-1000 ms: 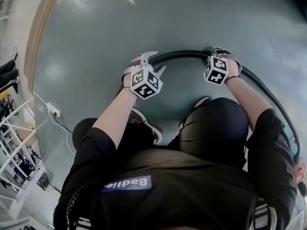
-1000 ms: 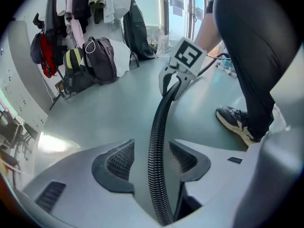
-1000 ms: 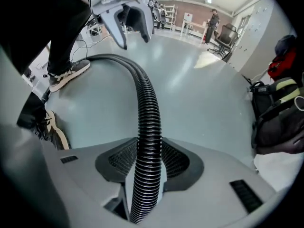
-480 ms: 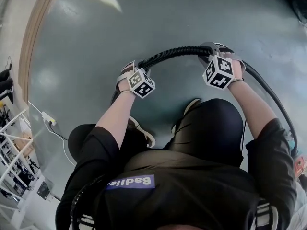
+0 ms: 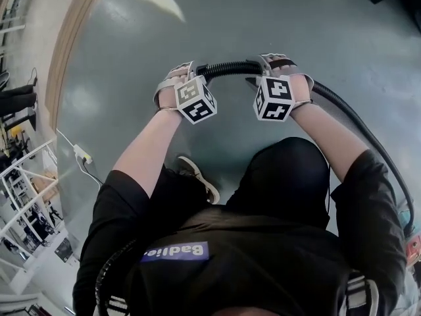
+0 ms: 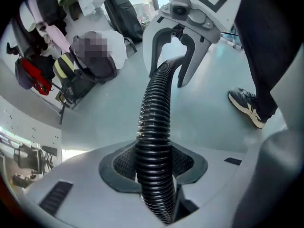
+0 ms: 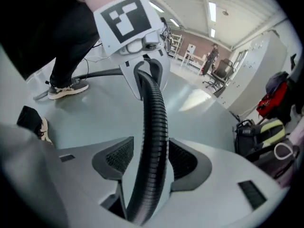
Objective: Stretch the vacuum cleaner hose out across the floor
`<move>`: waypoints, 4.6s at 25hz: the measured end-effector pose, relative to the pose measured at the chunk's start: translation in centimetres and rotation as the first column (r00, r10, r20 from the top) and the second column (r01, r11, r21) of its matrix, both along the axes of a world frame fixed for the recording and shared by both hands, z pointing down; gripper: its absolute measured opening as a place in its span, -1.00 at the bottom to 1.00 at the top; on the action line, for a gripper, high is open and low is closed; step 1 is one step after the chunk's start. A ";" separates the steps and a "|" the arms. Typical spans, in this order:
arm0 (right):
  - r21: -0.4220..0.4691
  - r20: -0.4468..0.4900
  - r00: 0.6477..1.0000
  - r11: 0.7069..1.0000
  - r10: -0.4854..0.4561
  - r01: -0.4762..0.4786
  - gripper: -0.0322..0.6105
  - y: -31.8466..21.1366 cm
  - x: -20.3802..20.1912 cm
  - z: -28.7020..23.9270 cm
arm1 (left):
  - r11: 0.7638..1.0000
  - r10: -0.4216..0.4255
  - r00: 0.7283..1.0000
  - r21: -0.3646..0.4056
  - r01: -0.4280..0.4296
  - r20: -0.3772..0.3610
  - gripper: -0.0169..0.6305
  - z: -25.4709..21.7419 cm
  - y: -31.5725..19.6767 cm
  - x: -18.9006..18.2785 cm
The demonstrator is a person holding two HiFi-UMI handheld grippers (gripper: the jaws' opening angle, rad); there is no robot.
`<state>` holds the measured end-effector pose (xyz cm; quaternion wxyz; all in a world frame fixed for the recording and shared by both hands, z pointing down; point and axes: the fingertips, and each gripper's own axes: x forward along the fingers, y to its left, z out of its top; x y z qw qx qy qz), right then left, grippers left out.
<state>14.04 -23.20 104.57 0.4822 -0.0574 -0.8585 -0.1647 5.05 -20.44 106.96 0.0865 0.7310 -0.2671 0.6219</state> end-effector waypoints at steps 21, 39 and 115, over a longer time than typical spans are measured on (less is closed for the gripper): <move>0.071 0.185 0.932 0.942 0.312 -0.329 -0.42 -15.9 2.7 -11.3 | 0.973 -0.191 0.976 0.151 0.174 0.108 0.07 -2.2 -6.0 -4.4; 0.106 0.103 0.986 0.984 0.132 -0.143 -0.31 -11.0 -6.6 -10.7 | 0.977 0.140 0.924 0.100 -0.186 0.357 -0.68 -8.8 -13.5 -16.7; -0.110 -0.069 0.684 0.675 0.727 -0.729 -0.02 -8.0 -9.3 -8.6 | 0.985 0.039 0.955 0.174 0.013 -0.294 -0.16 1.9 -22.2 -38.1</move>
